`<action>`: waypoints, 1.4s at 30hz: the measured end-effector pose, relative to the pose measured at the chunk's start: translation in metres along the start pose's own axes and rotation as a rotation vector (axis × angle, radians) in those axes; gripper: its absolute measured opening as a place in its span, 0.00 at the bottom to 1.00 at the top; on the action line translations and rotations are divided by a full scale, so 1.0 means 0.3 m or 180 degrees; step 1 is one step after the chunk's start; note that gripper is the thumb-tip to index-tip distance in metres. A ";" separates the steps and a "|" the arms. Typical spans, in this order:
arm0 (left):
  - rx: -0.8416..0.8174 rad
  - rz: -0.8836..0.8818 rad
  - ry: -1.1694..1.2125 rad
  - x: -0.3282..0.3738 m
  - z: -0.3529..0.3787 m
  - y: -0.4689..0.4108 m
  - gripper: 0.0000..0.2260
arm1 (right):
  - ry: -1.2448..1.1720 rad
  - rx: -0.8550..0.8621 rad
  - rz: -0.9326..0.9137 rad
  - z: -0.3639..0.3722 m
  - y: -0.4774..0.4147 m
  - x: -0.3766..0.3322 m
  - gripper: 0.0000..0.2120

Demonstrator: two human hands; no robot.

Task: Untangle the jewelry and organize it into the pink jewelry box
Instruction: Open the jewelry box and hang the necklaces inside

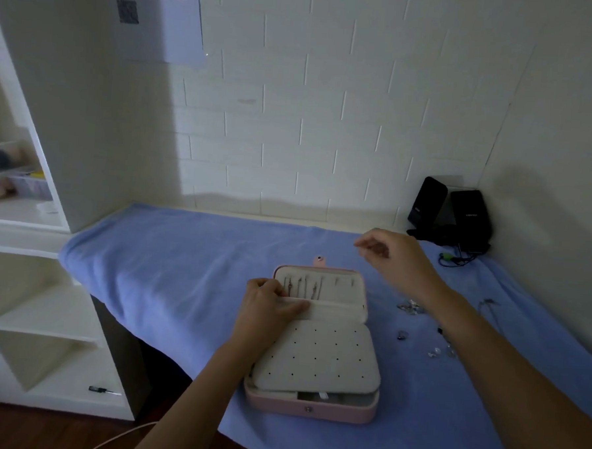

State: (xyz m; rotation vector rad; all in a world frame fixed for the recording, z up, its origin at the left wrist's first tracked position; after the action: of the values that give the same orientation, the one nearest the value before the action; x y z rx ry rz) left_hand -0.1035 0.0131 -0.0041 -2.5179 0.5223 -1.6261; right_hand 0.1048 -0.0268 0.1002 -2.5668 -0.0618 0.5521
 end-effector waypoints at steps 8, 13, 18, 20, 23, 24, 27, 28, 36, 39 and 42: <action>-0.0111 -0.0255 0.0202 -0.032 0.017 -0.017 0.18 | 0.0519 -0.1291 0.0682 0.002 0.093 0.282 0.06; -0.0156 -0.0198 0.0305 -0.010 0.021 -0.025 0.19 | 0.0925 -0.1471 0.0746 -0.021 0.151 0.395 0.08; -0.0375 -0.0271 0.0496 0.045 0.093 -0.029 0.18 | 0.1540 -0.1317 0.1321 -0.139 0.176 0.590 0.18; -0.0400 -0.0283 0.0594 0.082 0.122 -0.037 0.16 | 0.1640 -0.1506 0.1551 -0.152 0.210 0.674 0.18; -0.0466 -0.0296 0.0846 0.128 0.172 -0.053 0.16 | 0.1567 -0.1700 0.1643 -0.145 0.246 0.742 0.18; -0.0490 -0.0295 0.0887 0.140 0.190 -0.055 0.16 | 0.1502 -0.1716 0.1690 -0.141 0.255 0.758 0.17; -0.0518 -0.0242 0.0873 0.163 0.242 -0.065 0.15 | 0.1367 -0.1622 0.1742 -0.134 0.258 0.796 0.14; -0.0514 -0.0225 0.0882 0.167 0.256 -0.066 0.15 | 0.1356 -0.1589 0.1737 -0.132 0.255 0.808 0.12; -0.0406 0.0018 0.0827 0.149 0.296 -0.047 0.17 | 0.1452 -0.1452 0.1800 -0.109 0.237 0.824 0.19; -0.0349 0.0141 0.0829 0.146 0.287 -0.045 0.17 | 0.1340 -0.1300 0.1593 -0.117 0.196 0.789 0.09; -0.0337 0.0210 0.0792 0.146 0.283 -0.040 0.16 | 0.1340 -0.1638 0.1506 -0.102 0.210 0.789 0.11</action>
State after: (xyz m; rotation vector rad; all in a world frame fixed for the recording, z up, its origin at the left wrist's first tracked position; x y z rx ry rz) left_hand -0.0083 0.0011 0.0008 -2.3514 0.7259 -1.9473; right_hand 0.3301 -0.0614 0.0051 -3.1635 0.6399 0.1492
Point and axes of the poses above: each hand's wrist, its own y-axis away from the middle knuckle, its own z-axis out of the palm, x = y × z, the point moved 10 cm from there along -y, towards the middle knuckle, and after that the axes turned 12 degrees about y, right-handed, at the moved point
